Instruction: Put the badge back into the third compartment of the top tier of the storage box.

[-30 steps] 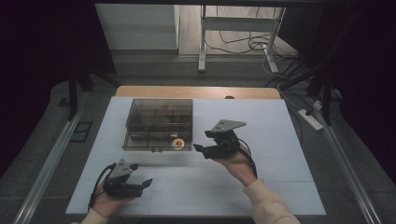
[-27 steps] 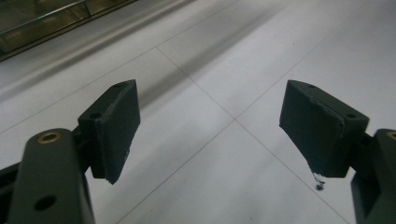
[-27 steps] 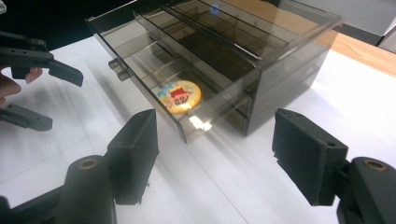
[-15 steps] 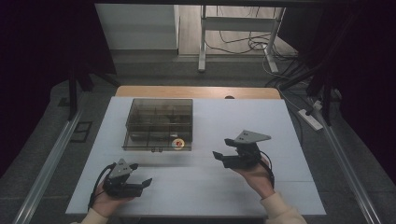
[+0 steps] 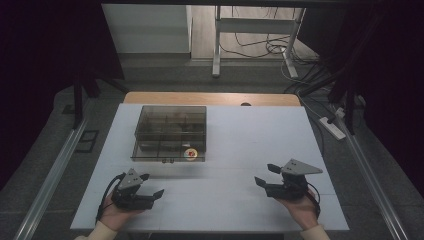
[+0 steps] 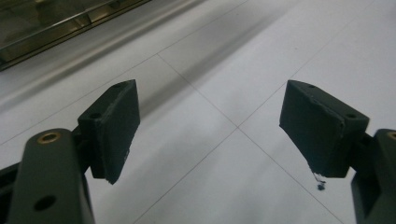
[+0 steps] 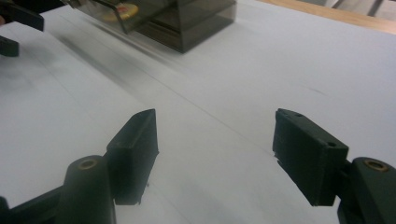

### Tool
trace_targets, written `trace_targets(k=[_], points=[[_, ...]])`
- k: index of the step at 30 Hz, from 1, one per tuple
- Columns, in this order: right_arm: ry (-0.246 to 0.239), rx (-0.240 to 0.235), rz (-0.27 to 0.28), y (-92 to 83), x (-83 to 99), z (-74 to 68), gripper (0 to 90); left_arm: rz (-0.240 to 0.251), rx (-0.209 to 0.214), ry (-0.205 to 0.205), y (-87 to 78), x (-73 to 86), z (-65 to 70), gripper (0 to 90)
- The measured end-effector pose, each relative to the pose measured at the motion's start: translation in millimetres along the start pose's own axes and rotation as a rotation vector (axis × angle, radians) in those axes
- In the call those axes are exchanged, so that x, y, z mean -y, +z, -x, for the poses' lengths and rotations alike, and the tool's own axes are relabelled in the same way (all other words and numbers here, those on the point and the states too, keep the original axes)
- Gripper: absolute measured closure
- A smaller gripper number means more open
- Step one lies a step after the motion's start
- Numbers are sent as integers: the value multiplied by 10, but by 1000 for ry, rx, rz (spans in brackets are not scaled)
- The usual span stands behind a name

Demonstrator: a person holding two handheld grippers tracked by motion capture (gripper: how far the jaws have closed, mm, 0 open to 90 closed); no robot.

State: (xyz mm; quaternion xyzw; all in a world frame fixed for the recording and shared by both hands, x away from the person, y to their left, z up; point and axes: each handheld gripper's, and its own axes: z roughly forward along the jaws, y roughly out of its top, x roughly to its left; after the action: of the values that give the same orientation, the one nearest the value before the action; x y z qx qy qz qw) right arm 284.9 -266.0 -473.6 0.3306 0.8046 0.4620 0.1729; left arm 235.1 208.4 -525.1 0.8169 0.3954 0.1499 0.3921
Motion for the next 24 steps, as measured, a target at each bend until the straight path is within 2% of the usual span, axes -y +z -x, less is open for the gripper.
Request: trace_targets(k=[5, 13, 19, 24], points=[[10, 29, -11, -99, 155, 69, 305, 3, 2, 6, 9, -12, 9, 209], [18, 33, -36, -165, 323, 121, 296, 7, 2, 7, 3, -14, 3, 209], [32, 43, -34, -176, 382, 184, 292, 19, -2, 2, -5, -19, 6, 209], [28, 33, -43, -145, 405, 196, 290, 50, 2, -12, -36, -35, 13, 209]])
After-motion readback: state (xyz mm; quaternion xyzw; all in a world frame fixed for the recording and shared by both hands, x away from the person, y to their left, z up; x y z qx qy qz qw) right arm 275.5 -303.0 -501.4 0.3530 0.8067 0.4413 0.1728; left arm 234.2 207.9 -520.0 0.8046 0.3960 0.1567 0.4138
